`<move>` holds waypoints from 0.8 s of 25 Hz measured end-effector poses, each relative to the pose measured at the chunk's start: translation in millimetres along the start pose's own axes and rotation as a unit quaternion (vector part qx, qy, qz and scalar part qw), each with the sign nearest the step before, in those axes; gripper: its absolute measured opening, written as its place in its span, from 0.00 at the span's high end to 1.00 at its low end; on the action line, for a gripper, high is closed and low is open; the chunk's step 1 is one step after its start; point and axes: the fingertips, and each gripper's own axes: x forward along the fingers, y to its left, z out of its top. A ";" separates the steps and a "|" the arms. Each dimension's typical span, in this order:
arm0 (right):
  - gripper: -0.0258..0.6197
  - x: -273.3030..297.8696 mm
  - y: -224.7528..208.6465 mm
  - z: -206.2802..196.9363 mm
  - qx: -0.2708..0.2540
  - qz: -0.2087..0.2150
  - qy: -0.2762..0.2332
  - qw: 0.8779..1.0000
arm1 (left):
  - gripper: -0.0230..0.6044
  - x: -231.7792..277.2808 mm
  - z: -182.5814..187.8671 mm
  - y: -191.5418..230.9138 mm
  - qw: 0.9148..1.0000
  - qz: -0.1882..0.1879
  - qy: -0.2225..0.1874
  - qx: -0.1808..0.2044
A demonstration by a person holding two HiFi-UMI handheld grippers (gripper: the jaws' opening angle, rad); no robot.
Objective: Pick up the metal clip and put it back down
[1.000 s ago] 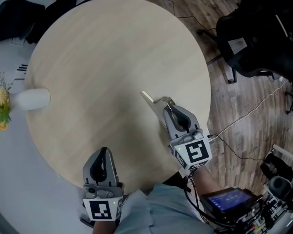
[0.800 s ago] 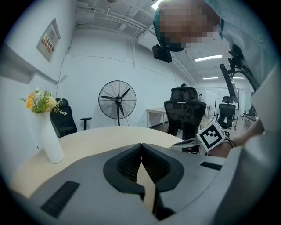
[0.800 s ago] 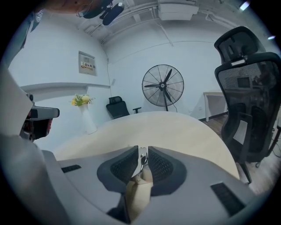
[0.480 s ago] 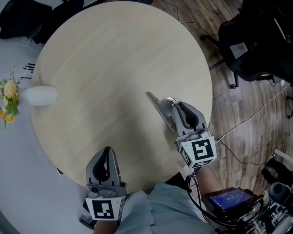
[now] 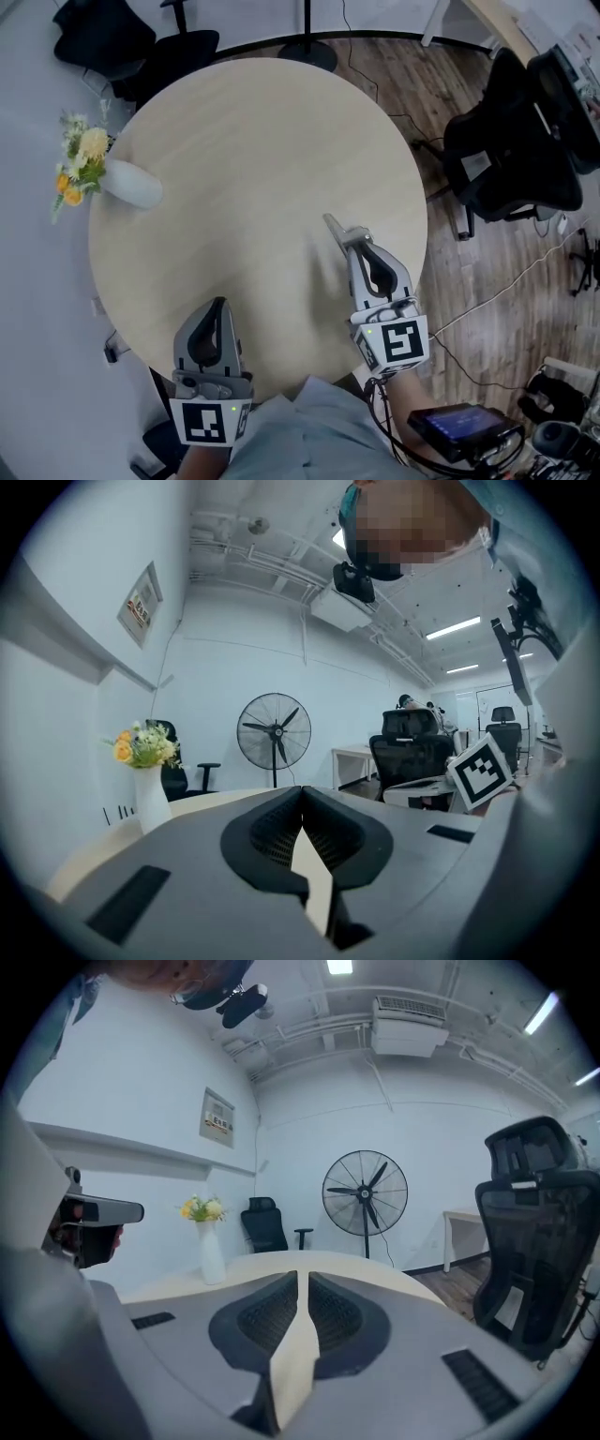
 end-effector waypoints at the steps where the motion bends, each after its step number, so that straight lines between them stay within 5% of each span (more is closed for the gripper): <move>1: 0.88 -3.7 15.0 10.3 -0.008 0.003 -0.007 1.000 | 0.93 -7.8 6.7 8.4 1.000 0.010 -0.007 0.002; 10: 0.88 -40.0 161.9 54.8 -0.066 0.042 -0.051 0.996 | 0.93 -92.0 54.5 82.0 0.994 0.065 -0.082 0.005; 20: 0.89 -53.7 211.5 73.8 -0.095 0.053 -0.063 0.992 | 0.93 -125.6 66.8 100.2 0.992 0.066 -0.111 0.004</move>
